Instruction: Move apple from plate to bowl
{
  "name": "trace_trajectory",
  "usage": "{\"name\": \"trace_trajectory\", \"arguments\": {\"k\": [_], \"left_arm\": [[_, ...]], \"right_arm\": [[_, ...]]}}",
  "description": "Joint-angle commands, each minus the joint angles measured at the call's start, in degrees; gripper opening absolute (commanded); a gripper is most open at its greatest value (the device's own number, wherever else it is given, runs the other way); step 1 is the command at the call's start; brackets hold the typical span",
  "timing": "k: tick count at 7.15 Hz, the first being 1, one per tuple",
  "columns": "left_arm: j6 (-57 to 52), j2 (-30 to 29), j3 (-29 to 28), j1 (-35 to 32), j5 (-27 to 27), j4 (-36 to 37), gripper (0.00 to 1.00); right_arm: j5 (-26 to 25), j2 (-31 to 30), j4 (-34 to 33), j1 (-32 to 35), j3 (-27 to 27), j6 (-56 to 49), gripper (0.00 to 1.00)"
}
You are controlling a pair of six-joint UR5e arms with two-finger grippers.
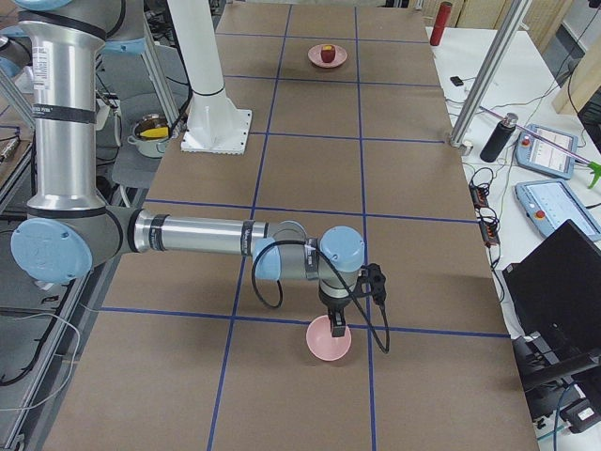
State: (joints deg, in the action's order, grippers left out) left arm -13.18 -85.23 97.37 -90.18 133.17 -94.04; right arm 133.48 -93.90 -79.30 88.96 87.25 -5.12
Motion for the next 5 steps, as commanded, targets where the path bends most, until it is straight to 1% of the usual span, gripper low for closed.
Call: {"name": "trace_trajectory", "arguments": {"k": [1, 2, 5], "left_arm": [[0.0, 0.1, 0.0, 0.0, 0.0, 0.0, 0.98], [-0.1, 0.1, -0.1, 0.0, 0.0, 0.0, 0.98], [0.0, 0.1, -0.3, 0.0, 0.0, 0.0, 0.98]], "right_arm": [[-0.1, 0.3, 12.3, 0.0, -10.7, 0.4, 1.0], [0.0, 0.3, 12.4, -0.1, -11.9, 0.4, 0.99], [-0.1, 0.4, 12.5, -1.8, -12.8, 1.9, 0.95]]}}
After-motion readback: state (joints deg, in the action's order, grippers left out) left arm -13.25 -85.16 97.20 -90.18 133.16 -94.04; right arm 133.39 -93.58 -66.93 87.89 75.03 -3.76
